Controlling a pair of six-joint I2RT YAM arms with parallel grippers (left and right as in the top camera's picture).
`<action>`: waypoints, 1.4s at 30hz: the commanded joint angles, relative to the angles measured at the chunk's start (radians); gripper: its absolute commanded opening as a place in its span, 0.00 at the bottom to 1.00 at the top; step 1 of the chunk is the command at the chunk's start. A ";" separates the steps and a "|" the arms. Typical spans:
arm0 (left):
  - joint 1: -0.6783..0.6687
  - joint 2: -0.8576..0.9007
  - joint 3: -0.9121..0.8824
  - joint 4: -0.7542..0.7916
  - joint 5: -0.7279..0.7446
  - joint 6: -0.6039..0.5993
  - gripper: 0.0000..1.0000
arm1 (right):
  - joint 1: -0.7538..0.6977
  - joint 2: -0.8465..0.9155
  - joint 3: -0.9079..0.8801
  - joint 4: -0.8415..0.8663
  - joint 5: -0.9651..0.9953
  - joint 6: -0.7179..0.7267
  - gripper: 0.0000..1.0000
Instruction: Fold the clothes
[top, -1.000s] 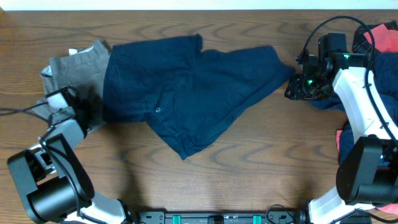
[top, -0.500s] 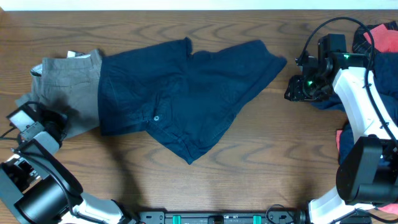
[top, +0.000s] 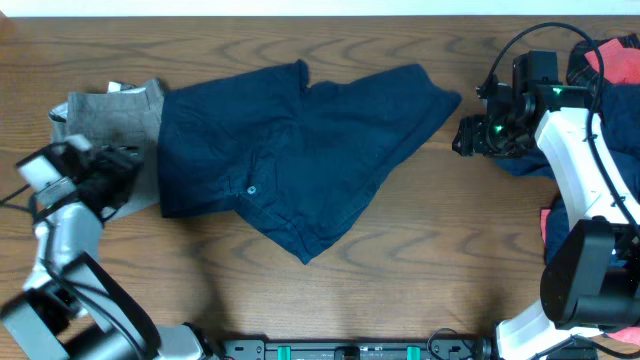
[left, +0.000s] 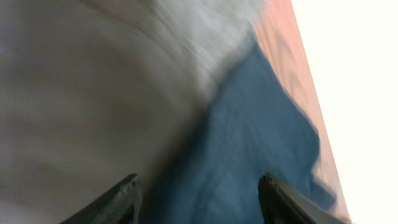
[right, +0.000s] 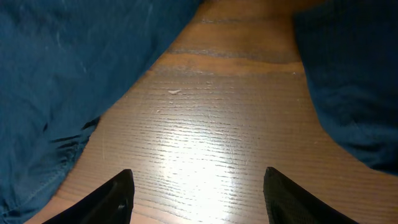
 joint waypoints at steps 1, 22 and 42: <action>-0.105 -0.059 0.014 -0.116 0.023 0.094 0.62 | 0.014 0.021 0.002 0.000 -0.010 -0.001 0.65; -0.716 -0.043 -0.080 -0.409 -0.276 -0.002 0.67 | 0.080 0.291 0.001 0.437 -0.102 0.249 0.80; -0.763 -0.043 -0.080 -0.340 -0.478 -0.018 0.68 | -0.013 0.063 0.003 0.102 0.444 0.308 0.01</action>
